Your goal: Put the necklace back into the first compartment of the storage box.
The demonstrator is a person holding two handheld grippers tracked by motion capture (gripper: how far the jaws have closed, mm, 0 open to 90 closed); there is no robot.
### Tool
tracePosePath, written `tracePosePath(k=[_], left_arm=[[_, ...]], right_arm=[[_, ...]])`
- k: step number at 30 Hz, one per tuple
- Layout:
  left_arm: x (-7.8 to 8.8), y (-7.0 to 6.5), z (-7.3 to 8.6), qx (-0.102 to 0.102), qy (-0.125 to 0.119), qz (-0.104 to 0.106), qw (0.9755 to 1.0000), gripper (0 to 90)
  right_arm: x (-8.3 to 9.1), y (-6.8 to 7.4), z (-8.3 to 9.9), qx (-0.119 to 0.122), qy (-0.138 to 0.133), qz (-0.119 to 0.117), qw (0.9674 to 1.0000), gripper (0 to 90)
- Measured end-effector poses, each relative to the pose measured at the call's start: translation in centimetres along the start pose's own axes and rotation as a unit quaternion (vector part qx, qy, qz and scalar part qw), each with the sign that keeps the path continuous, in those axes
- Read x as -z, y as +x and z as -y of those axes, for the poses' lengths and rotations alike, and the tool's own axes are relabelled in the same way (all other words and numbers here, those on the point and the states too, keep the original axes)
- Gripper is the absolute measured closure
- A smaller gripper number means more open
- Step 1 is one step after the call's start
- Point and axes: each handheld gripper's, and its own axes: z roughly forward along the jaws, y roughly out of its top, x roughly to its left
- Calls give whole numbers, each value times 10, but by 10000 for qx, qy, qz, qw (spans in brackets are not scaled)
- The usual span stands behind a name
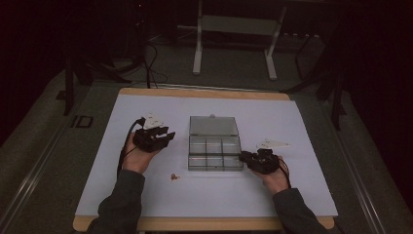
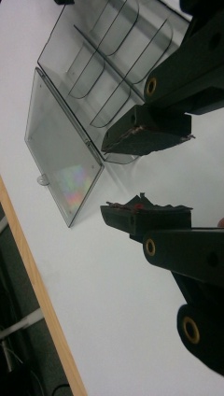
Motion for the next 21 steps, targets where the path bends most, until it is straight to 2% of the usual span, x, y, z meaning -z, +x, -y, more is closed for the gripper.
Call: tracePosePath(k=[7, 15, 21], left_arm=[[12, 3, 0, -58, 88, 23, 9999, 636], [22, 10, 3, 101, 186, 170, 9996, 639], [31, 12, 1, -108, 373, 168, 9991, 639]], right_arm=[[0, 0, 0, 2, 6, -1, 10000, 737], [0, 0, 0, 8, 10, -3, 10000, 737], [0, 0, 0, 8, 8, -2, 10000, 737]])
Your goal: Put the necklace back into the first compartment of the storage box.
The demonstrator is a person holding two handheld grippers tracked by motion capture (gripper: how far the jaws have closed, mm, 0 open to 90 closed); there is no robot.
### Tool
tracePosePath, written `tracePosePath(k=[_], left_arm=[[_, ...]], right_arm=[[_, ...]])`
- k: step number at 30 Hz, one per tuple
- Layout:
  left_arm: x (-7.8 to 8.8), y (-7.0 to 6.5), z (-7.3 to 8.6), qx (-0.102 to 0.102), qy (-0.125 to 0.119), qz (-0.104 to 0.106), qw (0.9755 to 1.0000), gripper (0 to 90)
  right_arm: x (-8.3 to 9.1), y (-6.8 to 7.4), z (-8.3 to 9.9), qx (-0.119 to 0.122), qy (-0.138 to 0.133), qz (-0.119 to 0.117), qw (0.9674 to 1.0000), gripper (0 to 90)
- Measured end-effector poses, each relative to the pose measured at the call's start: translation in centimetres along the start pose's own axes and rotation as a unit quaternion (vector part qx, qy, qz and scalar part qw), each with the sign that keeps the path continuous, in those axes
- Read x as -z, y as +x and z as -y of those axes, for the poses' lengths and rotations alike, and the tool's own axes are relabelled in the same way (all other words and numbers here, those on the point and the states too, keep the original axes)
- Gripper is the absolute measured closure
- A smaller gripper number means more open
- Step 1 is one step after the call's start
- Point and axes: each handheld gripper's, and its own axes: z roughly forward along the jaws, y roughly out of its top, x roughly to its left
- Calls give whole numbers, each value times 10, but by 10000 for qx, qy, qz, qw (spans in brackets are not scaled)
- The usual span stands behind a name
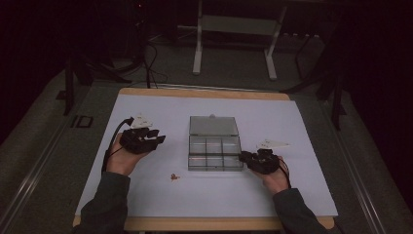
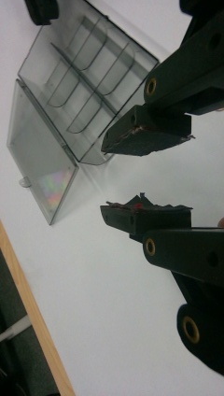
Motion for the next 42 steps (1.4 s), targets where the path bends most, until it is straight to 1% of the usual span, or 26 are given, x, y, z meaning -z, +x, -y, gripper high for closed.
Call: tracePosePath(k=[2, 4, 8, 10, 14, 16, 19, 23, 29, 31, 36, 40, 42], left_arm=[[3, 0, 0, -28, 45, 41, 10000, 639], [5, 1, 0, -118, 127, 29, 9998, 638], [7, 0, 1, -204, 289, 56, 9994, 638], [8, 0, 1, -208, 373, 100, 9990, 637], [9, -2, 1, -186, 462, 162, 9986, 636], [10, -3, 0, -266, 544, 186, 9980, 636], [11, -5, -1, -330, 638, 204, 9972, 635], [11, -9, -2, -440, 789, 238, 9956, 635], [12, -12, -4, -537, 950, 356, 9934, 636], [12, -14, -4, -590, 997, 430, 9923, 638], [11, -18, -4, -650, 1070, 492, 9909, 642], [8, -23, -5, -744, 1192, 552, 9885, 644], [5, -25, -5, -831, 1280, 601, 9865, 645]], right_arm=[[0, 0, 0, -1, 0, -4, 10000, 737], [0, 0, 0, -8, 0, -8, 10000, 737], [0, 0, 0, -11, -2, -6, 10000, 737], [0, 0, 0, -8, 4, -4, 10000, 737], [0, 0, 0, -10, 4, -4, 10000, 737], [0, 0, 0, -9, 5, -5, 10000, 737], [0, 0, 0, -8, 5, -5, 10000, 737], [0, 0, 0, -11, 6, -5, 10000, 737], [0, 0, 0, -9, 2, -2, 10000, 737], [0, 0, 0, -10, 1, 1, 10000, 737], [0, 0, 0, -7, 1, 1, 10000, 737], [0, 0, 0, -4, 0, 2, 10000, 737], [0, 0, 0, -5, 1, 1, 10000, 737]])
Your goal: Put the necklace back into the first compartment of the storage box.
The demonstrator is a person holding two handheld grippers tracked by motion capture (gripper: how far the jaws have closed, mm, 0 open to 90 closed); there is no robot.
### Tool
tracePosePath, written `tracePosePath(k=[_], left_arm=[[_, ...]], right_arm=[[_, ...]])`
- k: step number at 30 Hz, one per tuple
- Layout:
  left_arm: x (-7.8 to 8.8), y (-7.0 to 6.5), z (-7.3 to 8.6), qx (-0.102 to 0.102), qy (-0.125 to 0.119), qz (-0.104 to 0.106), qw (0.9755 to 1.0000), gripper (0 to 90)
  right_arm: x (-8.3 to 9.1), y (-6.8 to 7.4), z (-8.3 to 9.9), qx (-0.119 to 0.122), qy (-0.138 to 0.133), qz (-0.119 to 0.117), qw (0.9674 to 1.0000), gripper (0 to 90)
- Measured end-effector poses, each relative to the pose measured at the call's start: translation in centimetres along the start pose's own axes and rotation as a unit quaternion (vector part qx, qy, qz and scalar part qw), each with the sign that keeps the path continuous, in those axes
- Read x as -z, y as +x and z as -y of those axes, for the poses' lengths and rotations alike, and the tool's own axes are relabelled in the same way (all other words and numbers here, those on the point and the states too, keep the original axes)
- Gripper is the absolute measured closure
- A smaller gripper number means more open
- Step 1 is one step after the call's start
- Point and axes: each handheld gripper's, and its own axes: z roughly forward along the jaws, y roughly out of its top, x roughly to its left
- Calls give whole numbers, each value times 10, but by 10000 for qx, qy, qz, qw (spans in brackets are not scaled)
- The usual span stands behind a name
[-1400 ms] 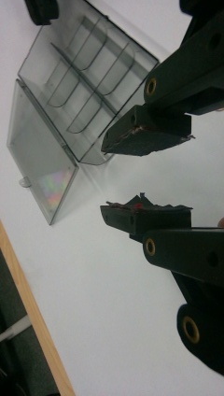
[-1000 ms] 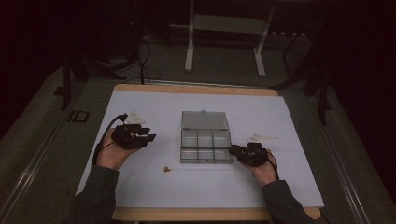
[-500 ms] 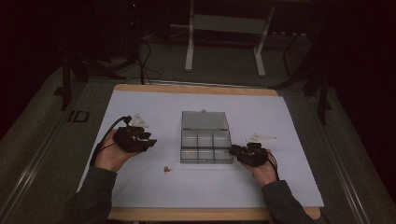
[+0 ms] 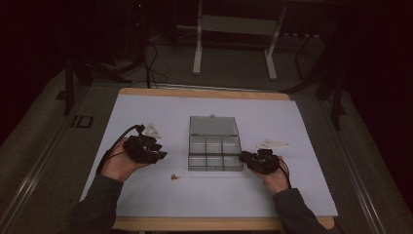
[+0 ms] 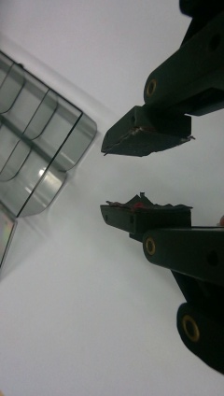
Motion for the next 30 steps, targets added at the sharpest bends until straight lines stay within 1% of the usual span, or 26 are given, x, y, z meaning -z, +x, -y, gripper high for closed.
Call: tracePosePath(k=[4, 11, 17, 20, 30], left_arm=[[-5, -3, -2, -105, 183, 64, 9998, 651], [-13, -8, -6, -249, 406, 154, 9987, 652], [-19, -12, -11, -394, 604, 243, 9971, 653], [-23, -14, -12, -475, 710, 296, 9959, 656], [-33, -21, -12, -662, 943, 417, 9925, 667]], right_arm=[[0, 0, 0, 2, 0, 1, 10000, 737], [0, 0, 0, 5, 1, 3, 10000, 737], [0, 0, 0, 5, 1, 2, 10000, 737], [0, 0, 0, 2, -1, 1, 10000, 737], [0, 0, 0, 7, 1, 3, 10000, 737]])
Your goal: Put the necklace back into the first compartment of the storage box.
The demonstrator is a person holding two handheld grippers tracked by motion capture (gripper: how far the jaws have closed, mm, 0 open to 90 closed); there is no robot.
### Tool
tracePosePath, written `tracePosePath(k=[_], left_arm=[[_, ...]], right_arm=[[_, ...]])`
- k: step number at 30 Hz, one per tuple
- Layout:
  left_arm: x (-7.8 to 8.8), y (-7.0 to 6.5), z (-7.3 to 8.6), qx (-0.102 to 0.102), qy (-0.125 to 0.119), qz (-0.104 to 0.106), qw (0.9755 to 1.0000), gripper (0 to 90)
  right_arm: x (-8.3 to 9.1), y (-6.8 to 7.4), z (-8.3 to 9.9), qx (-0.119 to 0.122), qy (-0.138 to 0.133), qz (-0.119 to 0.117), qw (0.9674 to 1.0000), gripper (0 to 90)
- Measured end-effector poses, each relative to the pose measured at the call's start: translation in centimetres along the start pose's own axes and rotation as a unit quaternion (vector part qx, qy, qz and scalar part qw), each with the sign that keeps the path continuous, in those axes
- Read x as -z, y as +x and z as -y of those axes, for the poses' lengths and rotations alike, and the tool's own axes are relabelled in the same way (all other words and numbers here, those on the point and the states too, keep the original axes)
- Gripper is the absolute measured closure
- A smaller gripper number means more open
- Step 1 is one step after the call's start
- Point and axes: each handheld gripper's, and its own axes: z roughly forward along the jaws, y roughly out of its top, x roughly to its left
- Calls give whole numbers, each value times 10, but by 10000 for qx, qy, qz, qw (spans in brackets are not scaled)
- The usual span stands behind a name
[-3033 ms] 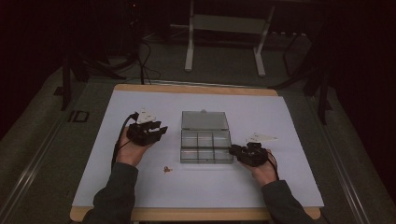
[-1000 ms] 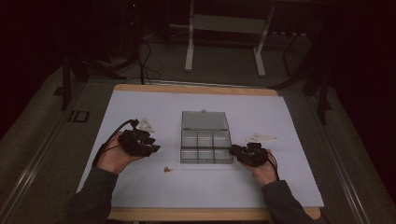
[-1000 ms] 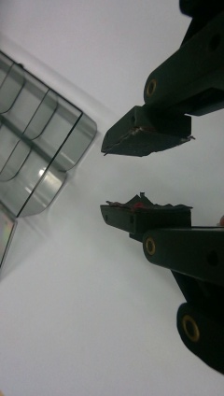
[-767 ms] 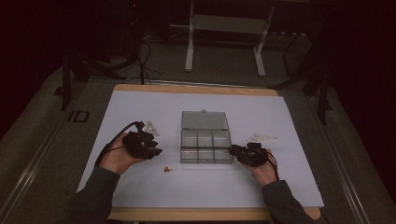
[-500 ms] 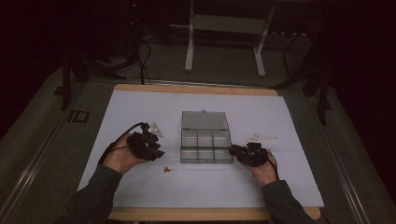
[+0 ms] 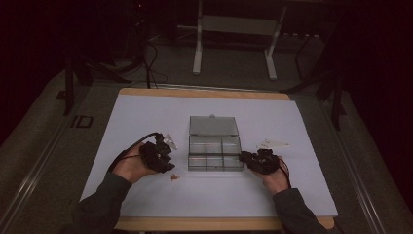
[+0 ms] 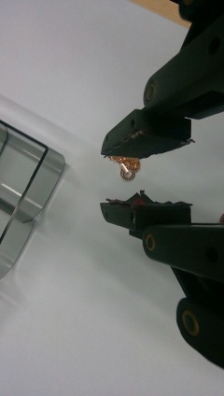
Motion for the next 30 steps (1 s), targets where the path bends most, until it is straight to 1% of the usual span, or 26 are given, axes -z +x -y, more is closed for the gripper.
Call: tracePosePath(k=[4, 9, 15, 20, 22, 26, 30], left_arm=[[-5, -2, -1, -70, 129, 35, 9999, 669], [-10, -4, -2, -117, 233, 89, 9996, 668], [-16, -4, -3, -139, 353, 141, 9992, 667], [-20, -5, -3, -144, 441, 171, 9988, 663], [-23, -5, -3, -117, 449, 201, 9987, 661], [-31, -4, -1, -85, 562, 246, 9981, 660], [-37, -3, -1, -98, 646, 259, 9975, 659]], right_arm=[[0, 0, 0, -2, 1, 5, 10000, 737], [0, 0, 0, 0, 2, 6, 10000, 737], [0, 0, 0, 2, 2, 3, 10000, 737], [0, 0, 0, 1, 2, 5, 10000, 737], [0, 0, 0, 2, 2, 8, 10000, 737], [0, 0, 0, 5, 3, 5, 10000, 736], [0, 0, 0, 4, 4, 3, 10000, 736]])
